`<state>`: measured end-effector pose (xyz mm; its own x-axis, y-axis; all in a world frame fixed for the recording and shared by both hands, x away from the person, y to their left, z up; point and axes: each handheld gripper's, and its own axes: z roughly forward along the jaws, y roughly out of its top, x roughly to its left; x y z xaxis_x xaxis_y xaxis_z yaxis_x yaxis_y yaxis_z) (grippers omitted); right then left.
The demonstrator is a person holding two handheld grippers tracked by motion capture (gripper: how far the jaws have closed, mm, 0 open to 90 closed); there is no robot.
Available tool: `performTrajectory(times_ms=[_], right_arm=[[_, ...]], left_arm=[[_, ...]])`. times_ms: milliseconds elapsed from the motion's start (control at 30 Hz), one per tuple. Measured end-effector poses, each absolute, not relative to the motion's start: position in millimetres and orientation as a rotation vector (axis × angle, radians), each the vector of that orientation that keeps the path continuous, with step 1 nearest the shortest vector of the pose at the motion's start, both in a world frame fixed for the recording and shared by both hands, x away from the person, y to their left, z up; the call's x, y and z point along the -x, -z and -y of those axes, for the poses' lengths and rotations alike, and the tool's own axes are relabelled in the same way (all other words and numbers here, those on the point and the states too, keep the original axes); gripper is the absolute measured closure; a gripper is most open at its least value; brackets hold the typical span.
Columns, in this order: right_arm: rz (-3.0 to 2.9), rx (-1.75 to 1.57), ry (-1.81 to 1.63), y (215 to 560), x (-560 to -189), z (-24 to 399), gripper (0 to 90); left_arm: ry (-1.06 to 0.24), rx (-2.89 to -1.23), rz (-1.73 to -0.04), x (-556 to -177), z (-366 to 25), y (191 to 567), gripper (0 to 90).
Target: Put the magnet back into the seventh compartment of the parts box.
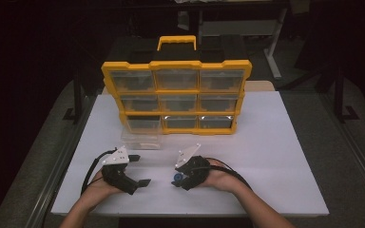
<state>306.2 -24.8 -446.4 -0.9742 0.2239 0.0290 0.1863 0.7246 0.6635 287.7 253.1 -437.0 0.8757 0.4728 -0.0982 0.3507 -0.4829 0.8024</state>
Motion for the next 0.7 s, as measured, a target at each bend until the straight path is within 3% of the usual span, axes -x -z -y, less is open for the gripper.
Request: performTrajectory(times_ms=[700], right_arm=[[-2.861,-0.331,-1.094,446.0,-307.1,26.2,57.7]], left_arm=[[-0.17,-2.122,-0.598,-287.8,-253.3,436.9,0.0]])
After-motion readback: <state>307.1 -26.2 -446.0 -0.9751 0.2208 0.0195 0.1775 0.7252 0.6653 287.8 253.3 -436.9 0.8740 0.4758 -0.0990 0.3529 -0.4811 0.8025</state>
